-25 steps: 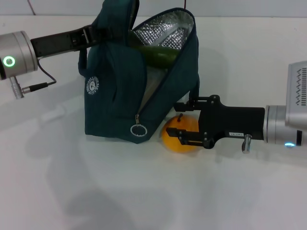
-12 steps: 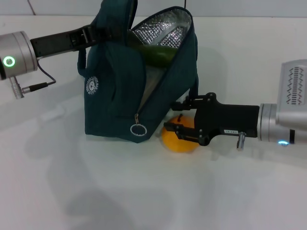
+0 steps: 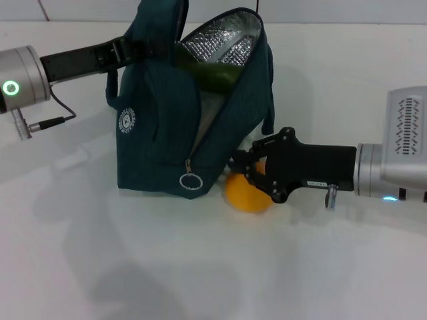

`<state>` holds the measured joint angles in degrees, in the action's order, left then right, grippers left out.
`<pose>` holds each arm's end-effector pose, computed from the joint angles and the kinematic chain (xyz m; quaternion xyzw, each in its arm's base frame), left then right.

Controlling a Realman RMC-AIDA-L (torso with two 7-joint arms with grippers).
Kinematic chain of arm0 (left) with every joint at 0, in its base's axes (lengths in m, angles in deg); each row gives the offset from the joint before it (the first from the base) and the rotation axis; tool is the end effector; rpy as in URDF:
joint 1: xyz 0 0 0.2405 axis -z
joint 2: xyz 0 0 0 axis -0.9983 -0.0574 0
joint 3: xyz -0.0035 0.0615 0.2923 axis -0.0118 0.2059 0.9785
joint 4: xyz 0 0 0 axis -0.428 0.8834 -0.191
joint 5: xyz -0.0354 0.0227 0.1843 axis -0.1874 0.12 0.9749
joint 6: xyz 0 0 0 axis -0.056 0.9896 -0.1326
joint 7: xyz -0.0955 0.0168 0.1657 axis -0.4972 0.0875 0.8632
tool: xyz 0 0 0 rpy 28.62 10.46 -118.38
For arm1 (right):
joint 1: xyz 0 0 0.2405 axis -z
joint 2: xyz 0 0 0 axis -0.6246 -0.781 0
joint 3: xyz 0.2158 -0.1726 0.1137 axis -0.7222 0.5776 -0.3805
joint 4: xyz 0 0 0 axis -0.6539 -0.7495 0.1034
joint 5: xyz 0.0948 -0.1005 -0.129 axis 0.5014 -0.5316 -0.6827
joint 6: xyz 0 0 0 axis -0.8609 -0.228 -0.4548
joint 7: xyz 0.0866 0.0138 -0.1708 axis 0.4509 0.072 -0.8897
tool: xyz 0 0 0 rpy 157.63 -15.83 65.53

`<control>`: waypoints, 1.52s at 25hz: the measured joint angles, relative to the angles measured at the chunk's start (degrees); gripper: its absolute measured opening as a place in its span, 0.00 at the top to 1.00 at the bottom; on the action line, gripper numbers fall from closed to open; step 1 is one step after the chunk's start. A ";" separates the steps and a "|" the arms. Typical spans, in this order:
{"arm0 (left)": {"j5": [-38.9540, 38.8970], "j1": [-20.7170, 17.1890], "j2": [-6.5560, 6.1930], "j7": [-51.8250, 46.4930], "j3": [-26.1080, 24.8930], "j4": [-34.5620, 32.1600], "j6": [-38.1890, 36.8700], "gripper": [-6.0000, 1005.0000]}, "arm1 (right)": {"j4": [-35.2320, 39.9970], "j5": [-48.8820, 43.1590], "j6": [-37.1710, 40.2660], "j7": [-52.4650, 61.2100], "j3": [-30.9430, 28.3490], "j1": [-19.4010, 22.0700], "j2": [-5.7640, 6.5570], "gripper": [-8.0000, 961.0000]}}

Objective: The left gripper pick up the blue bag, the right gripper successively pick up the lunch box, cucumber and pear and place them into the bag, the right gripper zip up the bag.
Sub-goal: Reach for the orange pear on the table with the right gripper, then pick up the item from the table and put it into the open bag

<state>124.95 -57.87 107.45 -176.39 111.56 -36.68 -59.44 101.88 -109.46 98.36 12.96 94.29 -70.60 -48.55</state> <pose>-0.2455 0.3986 -0.0167 -0.7851 -0.4904 -0.3470 0.1510 0.1921 0.3510 -0.1419 -0.9635 -0.0058 0.2322 0.1329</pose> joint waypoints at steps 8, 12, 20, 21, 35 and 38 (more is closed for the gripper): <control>0.00 -0.01 -0.09 0.00 0.00 0.00 0.00 0.95 | 0.16 1.50 0.38 -0.53 -0.41 0.39 0.00 0.91; 0.00 -0.01 -0.16 0.00 0.00 0.00 0.00 0.95 | 0.17 1.58 0.71 -0.80 -0.61 0.50 0.06 0.97; -0.06 -0.01 -0.17 0.00 0.01 0.00 -0.09 0.95 | 0.54 2.30 13.26 -0.57 -10.51 2.32 0.53 0.97; -0.09 -0.01 -0.17 0.00 0.01 0.00 -0.10 0.95 | 0.79 2.31 15.94 -0.10 -12.93 2.52 0.57 0.97; -0.17 0.50 -0.01 0.00 0.00 0.00 -0.21 0.95 | 5.93 5.00 16.01 2.63 -21.08 -5.27 0.64 0.96; -0.73 0.51 0.01 0.00 0.05 0.01 -0.23 0.95 | 5.63 5.10 13.57 2.32 -21.17 -7.43 0.58 0.96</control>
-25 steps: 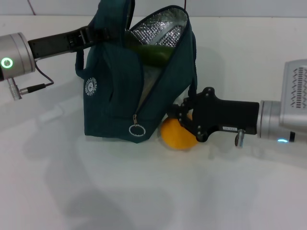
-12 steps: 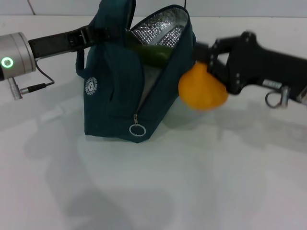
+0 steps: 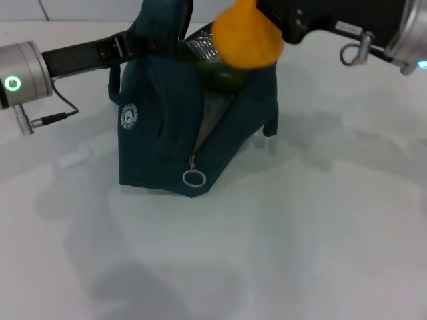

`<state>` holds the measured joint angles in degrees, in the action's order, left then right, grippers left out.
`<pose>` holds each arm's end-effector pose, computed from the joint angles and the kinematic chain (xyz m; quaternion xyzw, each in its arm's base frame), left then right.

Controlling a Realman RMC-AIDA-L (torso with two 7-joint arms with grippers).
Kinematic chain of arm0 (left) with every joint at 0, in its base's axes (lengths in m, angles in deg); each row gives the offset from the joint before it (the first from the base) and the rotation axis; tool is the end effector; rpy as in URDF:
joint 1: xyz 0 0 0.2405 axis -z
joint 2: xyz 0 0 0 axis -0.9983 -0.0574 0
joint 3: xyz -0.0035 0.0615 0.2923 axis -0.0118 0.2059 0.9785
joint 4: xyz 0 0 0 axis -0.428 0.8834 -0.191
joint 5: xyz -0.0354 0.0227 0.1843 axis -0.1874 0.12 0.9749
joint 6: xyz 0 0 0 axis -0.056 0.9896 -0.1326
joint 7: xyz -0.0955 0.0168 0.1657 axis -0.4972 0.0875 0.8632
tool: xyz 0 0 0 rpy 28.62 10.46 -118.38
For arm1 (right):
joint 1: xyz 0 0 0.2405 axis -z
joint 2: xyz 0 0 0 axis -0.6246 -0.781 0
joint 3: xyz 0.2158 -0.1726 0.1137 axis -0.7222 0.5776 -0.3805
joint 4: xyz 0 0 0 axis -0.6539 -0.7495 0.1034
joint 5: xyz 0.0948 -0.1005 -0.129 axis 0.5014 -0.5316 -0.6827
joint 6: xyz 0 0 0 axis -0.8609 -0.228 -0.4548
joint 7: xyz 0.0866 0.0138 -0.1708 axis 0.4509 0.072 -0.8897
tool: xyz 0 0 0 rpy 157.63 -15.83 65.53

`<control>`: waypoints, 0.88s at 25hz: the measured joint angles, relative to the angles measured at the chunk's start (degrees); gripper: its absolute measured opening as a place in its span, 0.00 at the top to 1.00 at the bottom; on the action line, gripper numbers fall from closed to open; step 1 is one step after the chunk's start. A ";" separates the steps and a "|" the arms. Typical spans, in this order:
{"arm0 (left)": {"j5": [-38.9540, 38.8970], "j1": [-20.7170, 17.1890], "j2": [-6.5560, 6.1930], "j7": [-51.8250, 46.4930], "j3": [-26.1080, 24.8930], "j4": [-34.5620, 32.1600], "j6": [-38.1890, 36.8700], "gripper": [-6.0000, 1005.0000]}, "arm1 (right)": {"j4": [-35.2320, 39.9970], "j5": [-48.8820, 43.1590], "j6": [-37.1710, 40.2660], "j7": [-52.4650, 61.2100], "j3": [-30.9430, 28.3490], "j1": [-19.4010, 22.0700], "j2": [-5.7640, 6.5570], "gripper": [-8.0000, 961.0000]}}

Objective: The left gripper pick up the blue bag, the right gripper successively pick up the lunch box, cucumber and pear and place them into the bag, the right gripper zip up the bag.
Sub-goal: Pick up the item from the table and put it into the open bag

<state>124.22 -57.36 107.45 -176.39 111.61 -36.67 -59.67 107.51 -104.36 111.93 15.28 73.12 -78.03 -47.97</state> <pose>-0.2397 0.4008 -0.0156 -0.7861 -0.4855 -0.3533 0.1467 0.0865 0.4047 -0.0383 -0.8827 -0.0728 0.4253 0.1861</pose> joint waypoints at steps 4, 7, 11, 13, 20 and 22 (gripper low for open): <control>-0.69 0.12 0.00 0.30 0.28 0.00 0.04 0.95 | -0.50 -0.16 -2.90 -0.40 0.02 -1.32 -0.09 0.96; -0.70 0.18 0.01 0.48 0.30 0.00 0.09 0.95 | -2.46 -0.26 -4.30 -0.78 0.07 -2.65 -0.09 0.96; -0.70 0.33 0.07 0.58 0.21 0.74 0.12 0.95 | -5.39 -0.28 -6.47 -1.17 0.02 -4.36 -0.14 0.95; -0.71 0.57 0.08 0.70 0.17 1.37 0.13 0.95 | -6.43 -0.29 -7.77 -1.79 0.18 -4.96 -0.19 0.95; -0.71 0.73 0.09 1.30 0.16 2.17 0.14 0.95 | -8.99 -0.35 -9.40 -3.64 0.76 -6.80 -0.40 0.95; -0.71 0.73 0.09 1.30 0.16 2.22 0.14 0.95 | -9.14 -0.26 -9.73 -3.80 0.76 -6.89 -0.45 0.95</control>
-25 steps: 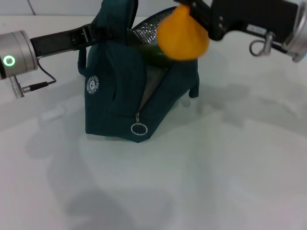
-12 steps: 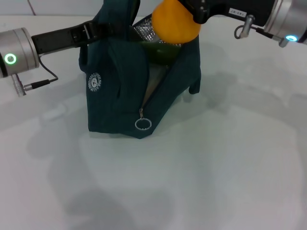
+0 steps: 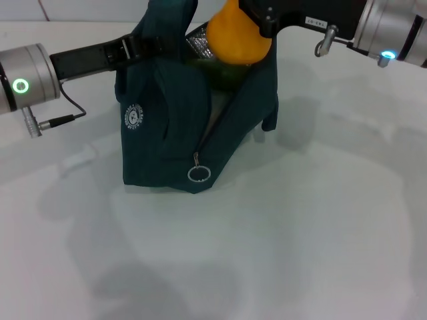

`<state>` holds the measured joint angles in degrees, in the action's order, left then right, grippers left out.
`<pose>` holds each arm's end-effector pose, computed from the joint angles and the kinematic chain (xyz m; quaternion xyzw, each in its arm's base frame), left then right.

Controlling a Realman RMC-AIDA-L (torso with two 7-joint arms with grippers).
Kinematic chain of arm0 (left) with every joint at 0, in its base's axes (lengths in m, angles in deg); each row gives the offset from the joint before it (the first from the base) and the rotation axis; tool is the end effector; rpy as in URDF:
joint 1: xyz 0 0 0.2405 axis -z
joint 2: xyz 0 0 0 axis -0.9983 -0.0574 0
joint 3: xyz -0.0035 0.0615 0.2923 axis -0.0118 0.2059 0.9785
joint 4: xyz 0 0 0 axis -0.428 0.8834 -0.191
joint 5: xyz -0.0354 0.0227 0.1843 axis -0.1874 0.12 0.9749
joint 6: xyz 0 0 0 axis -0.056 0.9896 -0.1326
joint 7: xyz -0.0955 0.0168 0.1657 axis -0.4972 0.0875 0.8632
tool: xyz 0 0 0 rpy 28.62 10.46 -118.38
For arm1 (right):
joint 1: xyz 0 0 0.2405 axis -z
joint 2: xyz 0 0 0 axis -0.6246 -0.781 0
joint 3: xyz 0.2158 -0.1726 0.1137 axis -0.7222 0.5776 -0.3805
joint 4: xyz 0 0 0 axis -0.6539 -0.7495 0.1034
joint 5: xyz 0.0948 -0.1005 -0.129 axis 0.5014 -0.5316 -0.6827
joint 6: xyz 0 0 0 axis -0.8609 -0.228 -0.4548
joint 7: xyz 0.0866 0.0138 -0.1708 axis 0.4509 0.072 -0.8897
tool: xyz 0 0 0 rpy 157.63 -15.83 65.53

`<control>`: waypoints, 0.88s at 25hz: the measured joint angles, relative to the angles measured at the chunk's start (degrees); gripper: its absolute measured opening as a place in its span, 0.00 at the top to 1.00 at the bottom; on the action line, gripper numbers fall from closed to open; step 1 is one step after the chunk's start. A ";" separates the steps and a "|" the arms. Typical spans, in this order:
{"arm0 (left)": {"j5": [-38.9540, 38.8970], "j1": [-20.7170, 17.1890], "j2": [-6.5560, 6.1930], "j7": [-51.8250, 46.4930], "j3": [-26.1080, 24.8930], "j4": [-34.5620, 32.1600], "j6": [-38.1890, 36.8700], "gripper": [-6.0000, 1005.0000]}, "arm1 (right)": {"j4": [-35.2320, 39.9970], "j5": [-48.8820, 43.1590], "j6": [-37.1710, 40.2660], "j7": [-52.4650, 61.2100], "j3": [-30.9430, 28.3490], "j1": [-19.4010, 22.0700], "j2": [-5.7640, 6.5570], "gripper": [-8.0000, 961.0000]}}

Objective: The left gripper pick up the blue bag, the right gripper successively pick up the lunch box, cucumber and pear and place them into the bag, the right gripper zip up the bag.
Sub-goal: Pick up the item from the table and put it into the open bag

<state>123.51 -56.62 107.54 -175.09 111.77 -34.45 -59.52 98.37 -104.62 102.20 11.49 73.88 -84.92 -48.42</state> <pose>-0.2370 0.4014 -0.0222 -0.7859 -0.4858 -0.3570 0.1377 0.0868 0.4449 -0.0659 -0.9011 -0.0450 0.3657 0.2287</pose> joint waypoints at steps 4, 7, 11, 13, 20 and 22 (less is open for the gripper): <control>0.00 -0.09 0.00 0.01 0.19 0.03 -0.10 0.95 | -0.07 0.23 -1.95 0.60 0.00 -0.50 -0.05 0.94; -0.01 -0.31 0.00 0.01 0.29 0.05 -0.33 0.95 | -0.10 0.26 -2.77 1.32 -0.02 -0.69 -0.04 0.94; -0.01 -0.72 0.02 0.01 0.33 0.56 -0.83 0.95 | 0.01 0.30 -2.68 1.26 -0.04 -0.37 -0.04 0.94; -0.01 -0.91 0.04 0.01 0.32 1.14 -1.41 0.95 | 0.08 0.36 -2.43 1.18 -0.06 -0.27 -0.04 0.94; -0.01 -1.57 0.08 0.05 0.32 1.64 -2.82 0.95 | 0.17 0.47 -2.14 1.14 -0.06 -0.50 -0.04 0.93; -0.01 -1.60 0.09 0.08 0.29 1.64 -2.82 0.95 | 0.06 0.50 -2.12 1.14 -0.06 -0.73 -0.07 0.93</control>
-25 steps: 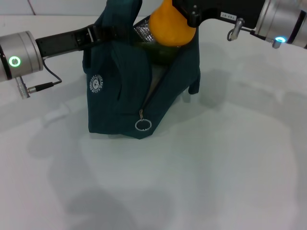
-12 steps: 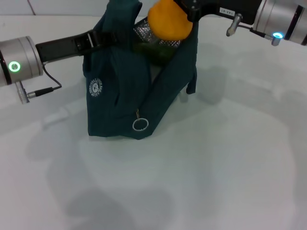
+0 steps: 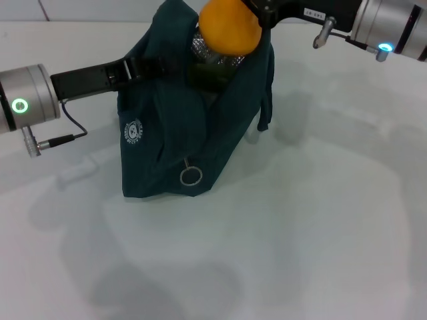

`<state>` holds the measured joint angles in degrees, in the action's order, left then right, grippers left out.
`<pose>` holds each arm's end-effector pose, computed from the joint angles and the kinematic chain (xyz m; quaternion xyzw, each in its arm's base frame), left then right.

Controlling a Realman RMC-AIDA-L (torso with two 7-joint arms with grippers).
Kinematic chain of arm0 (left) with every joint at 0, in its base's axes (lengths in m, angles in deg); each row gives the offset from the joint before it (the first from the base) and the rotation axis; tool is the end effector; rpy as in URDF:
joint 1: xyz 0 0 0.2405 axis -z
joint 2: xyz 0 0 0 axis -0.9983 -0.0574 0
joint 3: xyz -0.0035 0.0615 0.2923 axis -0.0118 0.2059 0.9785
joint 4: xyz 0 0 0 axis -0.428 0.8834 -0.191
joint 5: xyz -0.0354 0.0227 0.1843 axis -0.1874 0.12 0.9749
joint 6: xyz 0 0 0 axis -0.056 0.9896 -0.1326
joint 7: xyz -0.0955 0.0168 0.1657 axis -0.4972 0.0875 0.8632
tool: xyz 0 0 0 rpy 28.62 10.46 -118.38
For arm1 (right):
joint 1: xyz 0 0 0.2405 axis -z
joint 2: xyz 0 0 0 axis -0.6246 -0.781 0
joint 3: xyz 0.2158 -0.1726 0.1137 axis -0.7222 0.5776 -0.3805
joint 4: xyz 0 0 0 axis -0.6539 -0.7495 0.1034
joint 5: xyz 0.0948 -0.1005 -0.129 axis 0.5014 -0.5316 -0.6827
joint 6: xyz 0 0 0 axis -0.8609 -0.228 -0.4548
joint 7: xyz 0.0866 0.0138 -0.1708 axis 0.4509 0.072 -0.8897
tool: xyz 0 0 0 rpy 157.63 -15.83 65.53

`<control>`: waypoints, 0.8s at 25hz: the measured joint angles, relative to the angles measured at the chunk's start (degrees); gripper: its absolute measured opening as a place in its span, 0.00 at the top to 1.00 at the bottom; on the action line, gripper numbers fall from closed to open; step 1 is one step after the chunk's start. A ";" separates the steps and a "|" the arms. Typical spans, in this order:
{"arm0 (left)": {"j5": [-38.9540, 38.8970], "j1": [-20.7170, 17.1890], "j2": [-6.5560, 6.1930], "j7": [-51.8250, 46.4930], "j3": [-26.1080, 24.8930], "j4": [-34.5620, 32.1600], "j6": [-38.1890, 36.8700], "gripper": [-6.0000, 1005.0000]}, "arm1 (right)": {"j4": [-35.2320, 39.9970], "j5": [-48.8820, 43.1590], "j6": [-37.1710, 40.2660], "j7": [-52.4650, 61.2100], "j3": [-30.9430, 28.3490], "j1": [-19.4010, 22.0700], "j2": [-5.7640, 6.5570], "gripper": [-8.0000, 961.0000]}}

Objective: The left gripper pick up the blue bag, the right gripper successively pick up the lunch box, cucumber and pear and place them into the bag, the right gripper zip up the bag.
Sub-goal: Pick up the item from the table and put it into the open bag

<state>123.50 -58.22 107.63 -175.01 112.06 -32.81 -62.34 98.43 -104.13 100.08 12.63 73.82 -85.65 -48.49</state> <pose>-0.2445 0.3843 -0.0310 -0.7820 -0.5010 -0.3538 0.1106 0.0834 0.4525 -0.0650 -0.8998 -0.0320 0.3644 0.2379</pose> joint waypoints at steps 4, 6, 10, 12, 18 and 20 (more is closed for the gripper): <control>0.00 0.00 0.01 0.37 -0.19 0.00 0.32 0.95 | 0.06 0.02 0.00 0.00 0.00 -0.45 -0.03 0.93; 0.00 0.11 0.00 0.64 -0.28 0.05 0.49 0.95 | -0.02 0.04 0.00 0.06 0.05 -0.92 -0.04 0.93; -0.03 0.45 0.00 0.88 -0.31 0.43 0.54 0.95 | -1.15 0.04 -0.42 0.42 0.64 -1.65 -0.06 0.92; -0.05 0.39 0.00 0.89 -0.33 0.45 0.55 0.95 | -1.83 0.04 -0.45 0.47 1.16 -2.07 -0.06 0.92; -0.06 0.12 0.00 0.90 -0.32 0.45 0.60 0.95 | -2.15 0.04 -1.06 0.53 2.16 -2.02 -0.06 0.92; -0.05 0.08 0.00 0.90 -0.32 0.45 0.61 0.95 | -2.16 0.29 -1.13 0.54 2.18 -1.86 -0.06 0.92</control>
<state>123.45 -58.14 107.63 -174.11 111.74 -32.37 -61.73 96.26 -103.84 98.95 13.16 76.00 -87.51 -48.55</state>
